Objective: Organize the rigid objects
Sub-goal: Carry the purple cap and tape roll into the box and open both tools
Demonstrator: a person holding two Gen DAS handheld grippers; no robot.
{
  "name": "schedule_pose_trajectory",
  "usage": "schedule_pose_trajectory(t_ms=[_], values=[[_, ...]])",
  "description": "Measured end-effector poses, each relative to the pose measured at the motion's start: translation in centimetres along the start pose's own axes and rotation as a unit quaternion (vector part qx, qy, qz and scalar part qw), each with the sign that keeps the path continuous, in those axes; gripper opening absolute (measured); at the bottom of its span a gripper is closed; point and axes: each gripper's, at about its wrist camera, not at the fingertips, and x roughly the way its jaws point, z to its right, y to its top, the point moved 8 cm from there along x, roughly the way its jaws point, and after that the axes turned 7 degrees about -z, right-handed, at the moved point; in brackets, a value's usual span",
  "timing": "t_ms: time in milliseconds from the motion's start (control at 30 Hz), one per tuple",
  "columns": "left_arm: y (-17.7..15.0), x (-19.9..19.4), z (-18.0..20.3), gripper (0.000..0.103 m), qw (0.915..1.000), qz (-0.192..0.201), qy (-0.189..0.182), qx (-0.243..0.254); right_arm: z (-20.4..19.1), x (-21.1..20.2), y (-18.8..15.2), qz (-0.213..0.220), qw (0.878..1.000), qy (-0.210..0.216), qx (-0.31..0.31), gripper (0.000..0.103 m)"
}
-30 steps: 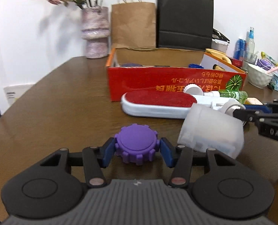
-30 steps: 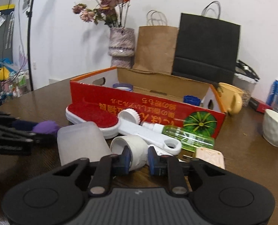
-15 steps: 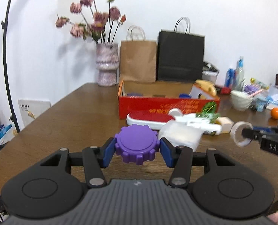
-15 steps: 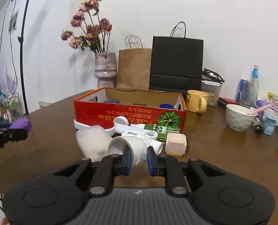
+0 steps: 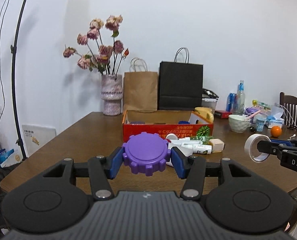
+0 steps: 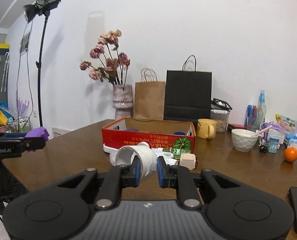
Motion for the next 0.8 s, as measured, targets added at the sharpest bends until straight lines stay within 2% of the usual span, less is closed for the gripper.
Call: schedule_pose_trajectory(t_ms=[67, 200, 333, 533, 667, 800], values=[[0.0, -0.5, 0.1, 0.053, 1.0000, 0.005, -0.002, 0.002, -0.1, -0.5, 0.1, 0.004, 1.000, 0.000, 0.000, 0.007], [0.1, -0.1, 0.1, 0.053, 1.0000, 0.003, -0.001, 0.000, 0.1, -0.1, 0.0, 0.007, 1.000, -0.002, 0.004, 0.006], [0.0, 1.0, -0.1, 0.053, 1.0000, -0.006, 0.002, 0.002, 0.5, 2.0, -0.7, -0.012, 1.000, 0.000, 0.012, 0.006], [0.9, 4.0, 0.0, 0.053, 0.9999, -0.015, 0.002, 0.004, 1.4, 4.7, -0.6, -0.026, 0.999, 0.001, 0.019, 0.006], [2.4, 7.2, -0.2, 0.053, 0.9997, -0.023, -0.007, 0.001, 2.7, 6.6, 1.2, -0.028, 0.999, 0.004, 0.017, 0.006], [5.8, 11.6, -0.9, 0.053, 0.9993, -0.029, -0.023, -0.007, 4.0, 9.4, 5.2, -0.027, 0.999, 0.026, 0.014, 0.006]])
